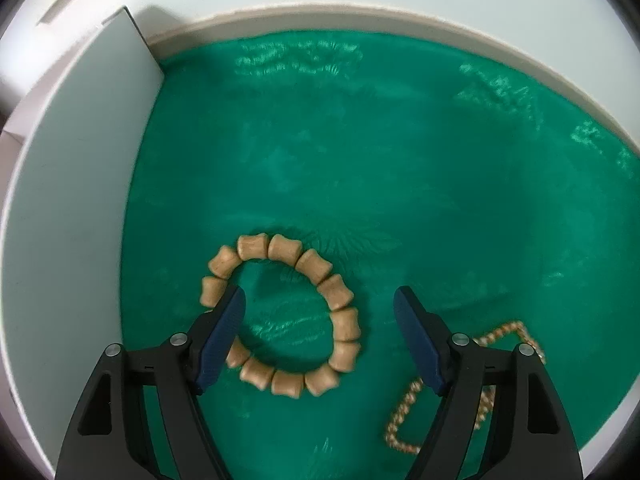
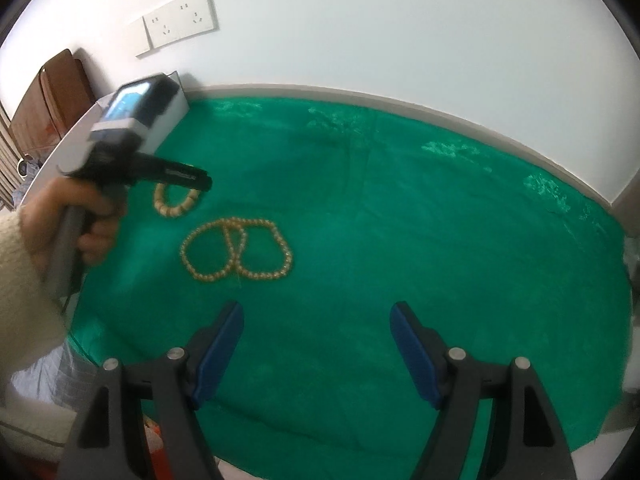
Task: Organize jewelry
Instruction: 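Lower left tool onto wooden bead bracelet and close on it, then lift wooden bracelet with left tool while right tool grasps gold chain necklace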
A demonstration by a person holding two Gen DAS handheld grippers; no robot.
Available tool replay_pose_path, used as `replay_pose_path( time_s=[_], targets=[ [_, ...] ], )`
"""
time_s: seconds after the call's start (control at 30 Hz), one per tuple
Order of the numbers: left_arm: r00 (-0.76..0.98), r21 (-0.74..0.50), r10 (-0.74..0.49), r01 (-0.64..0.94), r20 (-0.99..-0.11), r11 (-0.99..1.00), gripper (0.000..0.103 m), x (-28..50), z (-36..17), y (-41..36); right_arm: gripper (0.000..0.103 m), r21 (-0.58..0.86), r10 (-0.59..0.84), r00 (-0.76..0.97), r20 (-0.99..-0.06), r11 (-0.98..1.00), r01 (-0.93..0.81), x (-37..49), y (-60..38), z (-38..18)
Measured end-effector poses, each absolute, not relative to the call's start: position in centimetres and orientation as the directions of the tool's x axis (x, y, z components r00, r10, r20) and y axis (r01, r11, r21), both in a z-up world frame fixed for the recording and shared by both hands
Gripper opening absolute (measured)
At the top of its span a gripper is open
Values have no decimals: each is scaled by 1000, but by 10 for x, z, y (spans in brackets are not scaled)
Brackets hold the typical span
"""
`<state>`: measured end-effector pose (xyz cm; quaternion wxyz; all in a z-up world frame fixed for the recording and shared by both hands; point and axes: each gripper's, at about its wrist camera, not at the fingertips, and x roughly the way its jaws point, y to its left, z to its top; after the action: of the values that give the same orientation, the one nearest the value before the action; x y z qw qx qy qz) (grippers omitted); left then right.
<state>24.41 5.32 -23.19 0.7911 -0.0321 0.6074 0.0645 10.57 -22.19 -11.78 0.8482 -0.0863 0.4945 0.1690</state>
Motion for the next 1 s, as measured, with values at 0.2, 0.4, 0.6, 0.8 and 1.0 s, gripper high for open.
replay_pose_path(
  time_s=[0.2,0.4,0.6,0.8,1.0],
  targets=[
    [253,9,54,-176,-966,984,75,248,-239,61,77,22,190,464,-865,939,-343,107,-234,-116],
    [287,4,47,-148,-957,989,38,248,-234,61,77,27,188,460,-868,942,-335,114,-237,-119],
    [295,-28,14,-136,-955,990,13,244,-233,69,77,30,204,448,-870,930,-366,116,-224,-122],
    [335,-82,-22,-168,-942,982,12,231,-215,87,77,35,217,441,-871,922,-385,117,-215,-124],
    [376,-182,-94,-206,-922,962,12,212,-187,112,77,45,227,437,-871,920,-389,120,-211,-128]
  ],
)
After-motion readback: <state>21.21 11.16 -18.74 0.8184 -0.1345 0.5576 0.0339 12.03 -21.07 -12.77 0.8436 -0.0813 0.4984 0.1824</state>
